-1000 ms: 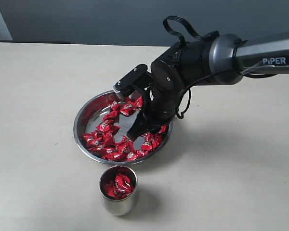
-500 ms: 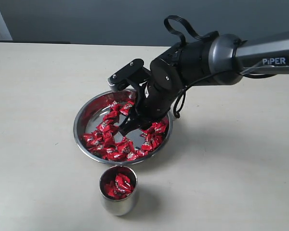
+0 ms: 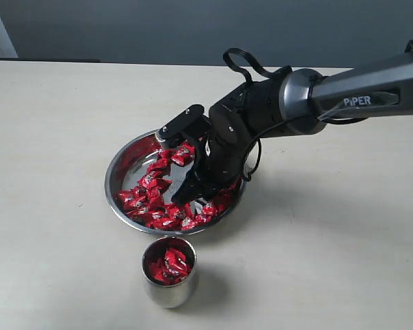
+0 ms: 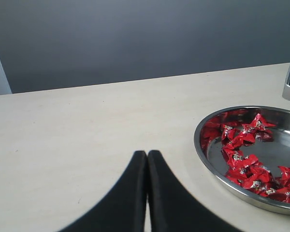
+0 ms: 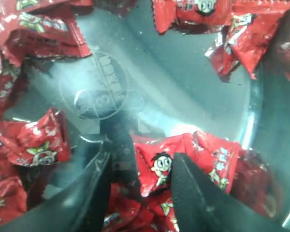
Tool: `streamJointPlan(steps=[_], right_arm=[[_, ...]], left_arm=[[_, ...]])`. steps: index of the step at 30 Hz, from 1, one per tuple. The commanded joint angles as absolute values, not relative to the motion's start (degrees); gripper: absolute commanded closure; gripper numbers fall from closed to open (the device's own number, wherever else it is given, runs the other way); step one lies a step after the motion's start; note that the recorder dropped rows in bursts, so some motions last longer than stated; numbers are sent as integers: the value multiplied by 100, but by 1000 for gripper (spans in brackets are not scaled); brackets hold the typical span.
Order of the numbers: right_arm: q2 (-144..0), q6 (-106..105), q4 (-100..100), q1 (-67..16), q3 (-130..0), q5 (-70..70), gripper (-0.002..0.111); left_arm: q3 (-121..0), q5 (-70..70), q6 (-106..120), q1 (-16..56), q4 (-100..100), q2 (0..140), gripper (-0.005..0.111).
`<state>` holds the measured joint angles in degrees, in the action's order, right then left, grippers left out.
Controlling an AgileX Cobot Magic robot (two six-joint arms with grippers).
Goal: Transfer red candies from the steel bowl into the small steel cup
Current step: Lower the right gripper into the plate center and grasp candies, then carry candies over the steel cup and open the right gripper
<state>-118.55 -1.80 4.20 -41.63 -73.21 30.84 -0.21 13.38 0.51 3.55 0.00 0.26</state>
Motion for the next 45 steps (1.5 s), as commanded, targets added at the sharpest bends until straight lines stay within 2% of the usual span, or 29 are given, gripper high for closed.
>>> streamJointPlan(steps=[1,4,8,19,31,45], right_arm=[[-11980,-206,448,-4133,-7316,3051,69],[-11991,-206,436,-4133,-7316,3051,78],[-11929,-206,436,-4133,-7316,3026,109],[-10936,-190,0,-4230,-7340,2990,108],[-10243,-1375,-1843,-4907,-7340,4476,108],[-10243,-1373,-1978,-5206,-7329,5548,108]], left_arm=[[0,1323,51,360,-31,0,106],[0,1323,51,360,-31,0,106],[0,1323,51,360,-31,0,106],[0,1323,51,360,-31,0,106],[0,1323,51,360,-31,0,106],[0,1323,51,360,-31,0,106]])
